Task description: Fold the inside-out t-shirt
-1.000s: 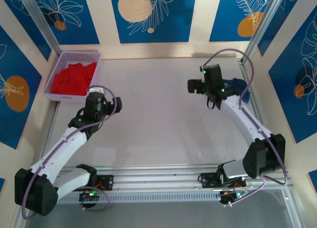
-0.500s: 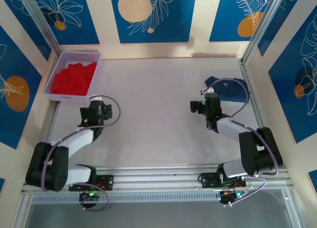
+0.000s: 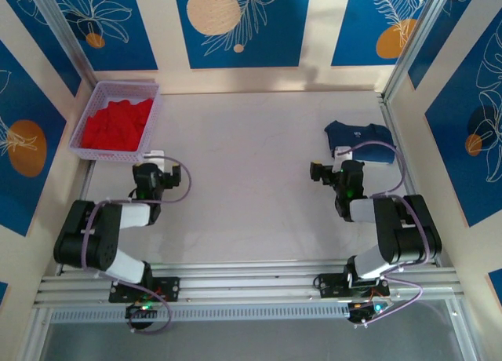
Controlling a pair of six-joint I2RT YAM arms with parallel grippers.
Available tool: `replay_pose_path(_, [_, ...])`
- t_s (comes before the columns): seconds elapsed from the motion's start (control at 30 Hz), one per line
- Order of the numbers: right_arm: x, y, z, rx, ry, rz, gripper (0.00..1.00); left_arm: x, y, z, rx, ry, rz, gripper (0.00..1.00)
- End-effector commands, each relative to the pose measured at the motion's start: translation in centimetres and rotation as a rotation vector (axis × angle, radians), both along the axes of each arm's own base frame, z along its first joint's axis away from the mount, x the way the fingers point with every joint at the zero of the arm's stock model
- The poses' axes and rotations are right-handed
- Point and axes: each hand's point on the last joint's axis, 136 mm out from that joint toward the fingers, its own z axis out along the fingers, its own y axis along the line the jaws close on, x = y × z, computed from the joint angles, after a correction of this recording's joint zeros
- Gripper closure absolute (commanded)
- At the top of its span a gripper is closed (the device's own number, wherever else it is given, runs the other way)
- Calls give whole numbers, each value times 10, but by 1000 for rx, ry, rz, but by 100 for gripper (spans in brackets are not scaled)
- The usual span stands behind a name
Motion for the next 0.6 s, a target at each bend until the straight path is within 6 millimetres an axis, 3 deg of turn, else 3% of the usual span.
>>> replay_pose_path(0.0, [11,-2,16,46,-62,5,1,8,-5,12,-26,-75,-58,0])
replay_pose_path(0.57, [11,-4,16,63,-60,9,1,7,-6,11,-26,-69,-60,0])
